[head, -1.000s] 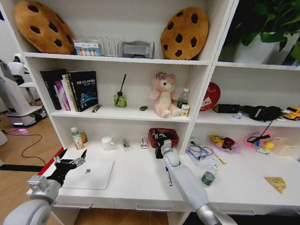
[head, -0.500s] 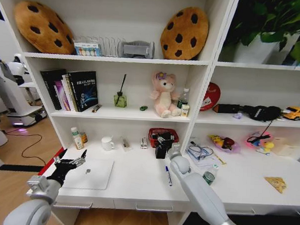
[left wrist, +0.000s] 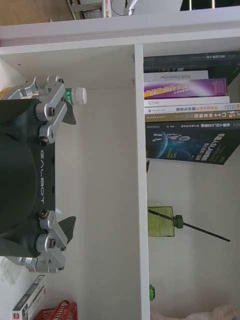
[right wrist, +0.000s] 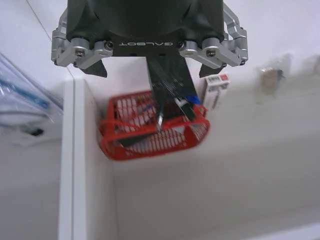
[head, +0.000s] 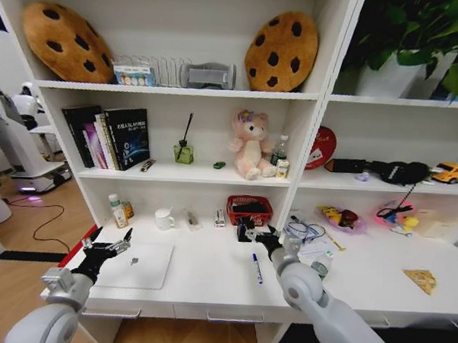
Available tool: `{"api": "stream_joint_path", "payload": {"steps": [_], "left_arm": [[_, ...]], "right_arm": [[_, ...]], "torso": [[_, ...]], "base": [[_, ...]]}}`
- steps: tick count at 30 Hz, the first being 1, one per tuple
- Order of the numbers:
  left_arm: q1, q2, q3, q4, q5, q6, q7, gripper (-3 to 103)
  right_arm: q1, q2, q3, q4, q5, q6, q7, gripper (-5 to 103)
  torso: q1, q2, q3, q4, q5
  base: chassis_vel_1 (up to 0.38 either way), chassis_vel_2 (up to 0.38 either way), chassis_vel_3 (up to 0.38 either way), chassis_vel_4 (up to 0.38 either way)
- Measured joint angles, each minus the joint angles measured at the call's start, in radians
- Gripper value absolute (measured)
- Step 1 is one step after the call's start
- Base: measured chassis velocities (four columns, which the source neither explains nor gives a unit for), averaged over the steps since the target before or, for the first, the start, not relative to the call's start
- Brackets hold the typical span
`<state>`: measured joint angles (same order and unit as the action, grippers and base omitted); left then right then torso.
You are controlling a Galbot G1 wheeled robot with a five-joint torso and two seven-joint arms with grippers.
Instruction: Organize the objects on the table.
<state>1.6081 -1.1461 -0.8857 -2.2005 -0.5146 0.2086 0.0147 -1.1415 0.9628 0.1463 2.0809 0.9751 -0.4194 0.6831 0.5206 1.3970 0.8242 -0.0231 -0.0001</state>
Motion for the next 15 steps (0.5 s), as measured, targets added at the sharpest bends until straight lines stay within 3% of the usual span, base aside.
{"api": "stream_joint_path", "payload": {"steps": [4, 10, 15], "left_arm": [[0.000, 0.000, 0.000, 0.000, 0.000, 0.000, 0.000, 100], [0.000, 0.000, 0.000, 0.000, 0.000, 0.000, 0.000, 100], [0.000, 0.000, 0.000, 0.000, 0.000, 0.000, 0.000, 100]], "right_arm": [[-0.027, 0.051, -0.029, -0.050, 0.028, -0.004, 0.082, 100], [-0.018, 0.096, -0.066, -0.134, 0.004, 0.004, 0.103, 103], [0.004, 0.121, -0.076, -0.186, -0.023, 0.016, 0.086, 90]], "torso": [[0.000, 0.000, 0.000, 0.0001, 0.0000], [0.000, 0.000, 0.000, 0.0001, 0.0000], [0.000, 0.000, 0.000, 0.0002, -0.0003]], "base": [[0.000, 0.000, 0.000, 0.000], [0.000, 0.000, 0.000, 0.000], [0.000, 0.000, 0.000, 0.000]]}}
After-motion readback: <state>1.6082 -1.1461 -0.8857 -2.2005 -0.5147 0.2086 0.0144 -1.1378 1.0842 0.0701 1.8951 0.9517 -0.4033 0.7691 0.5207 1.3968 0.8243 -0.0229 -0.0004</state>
